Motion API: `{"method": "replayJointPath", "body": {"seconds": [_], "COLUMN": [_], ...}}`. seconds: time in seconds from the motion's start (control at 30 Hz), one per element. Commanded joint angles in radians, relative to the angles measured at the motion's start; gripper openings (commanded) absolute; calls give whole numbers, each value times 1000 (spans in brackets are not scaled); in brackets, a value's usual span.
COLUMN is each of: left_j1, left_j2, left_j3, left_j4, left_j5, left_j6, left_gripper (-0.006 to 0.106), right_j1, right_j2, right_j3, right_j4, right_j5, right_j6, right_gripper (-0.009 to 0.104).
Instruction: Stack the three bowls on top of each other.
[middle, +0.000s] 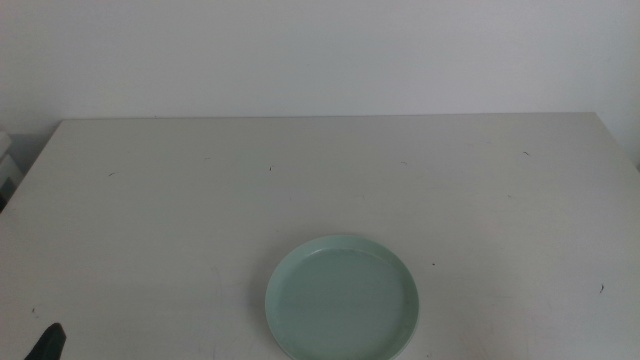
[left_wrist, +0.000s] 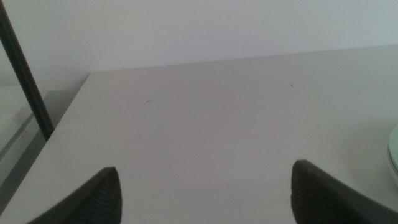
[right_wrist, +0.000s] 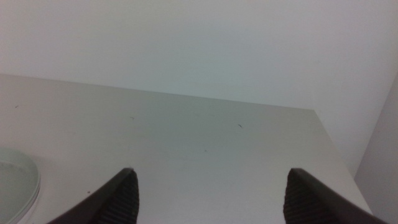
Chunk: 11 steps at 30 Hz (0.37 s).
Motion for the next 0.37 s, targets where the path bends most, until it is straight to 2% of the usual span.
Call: {"method": "replayJointPath", "body": {"seconds": [0.0,0.33], "left_j1": [-1,-1], "left_j2": [-15,-15], "left_j3": [-3,-3], "left_j4": [-5,-5], "left_j5": [-76,-75], "left_j6": [-5,-5], "left_gripper": [105,105], "right_j1": [-8,-8], "right_j2": [-22,-96], "right_j3": [-2,56], "right_j4": [-11,-11], "right_j5": [-78,-57], "right_j6": [-8,-8], "right_gripper": [59,59]}}
